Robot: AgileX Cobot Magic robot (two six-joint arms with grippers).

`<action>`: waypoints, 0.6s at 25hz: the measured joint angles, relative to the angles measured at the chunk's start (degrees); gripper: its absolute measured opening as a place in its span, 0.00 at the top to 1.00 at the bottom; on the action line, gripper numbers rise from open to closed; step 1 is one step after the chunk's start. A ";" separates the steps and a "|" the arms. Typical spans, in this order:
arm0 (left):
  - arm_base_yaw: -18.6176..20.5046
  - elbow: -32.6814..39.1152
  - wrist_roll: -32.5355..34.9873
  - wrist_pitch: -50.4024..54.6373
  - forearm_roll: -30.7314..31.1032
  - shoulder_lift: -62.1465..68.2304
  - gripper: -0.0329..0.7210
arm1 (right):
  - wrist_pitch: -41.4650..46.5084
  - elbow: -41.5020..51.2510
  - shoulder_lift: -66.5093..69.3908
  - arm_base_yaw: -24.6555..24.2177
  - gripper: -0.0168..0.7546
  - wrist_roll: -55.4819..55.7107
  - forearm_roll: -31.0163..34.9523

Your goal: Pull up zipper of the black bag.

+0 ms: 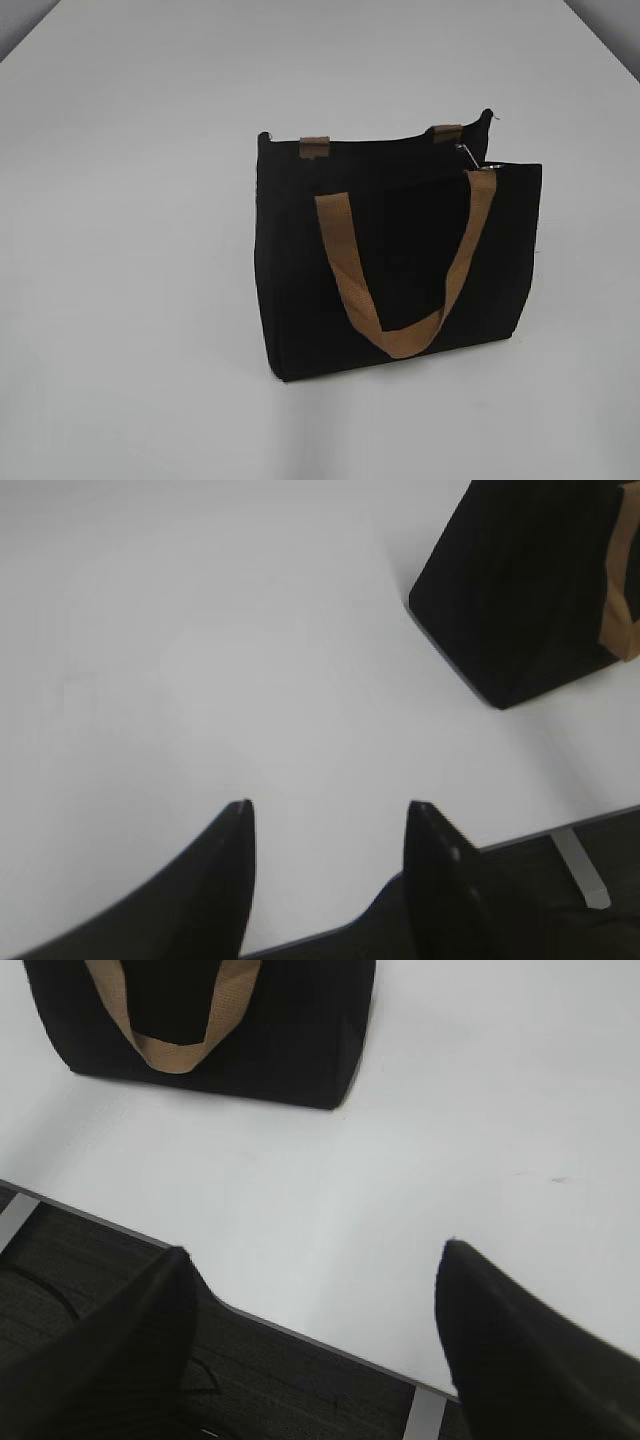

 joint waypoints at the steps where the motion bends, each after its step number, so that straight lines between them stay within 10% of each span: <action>1: 0.00 0.28 0.00 -1.29 -0.19 0.19 0.47 | 0.00 0.13 0.00 0.00 0.23 0.00 -0.59; 15: 0.00 2.54 0.00 -7.48 -0.43 1.48 0.48 | -7.14 2.89 0.00 0.00 0.23 0.00 -1.92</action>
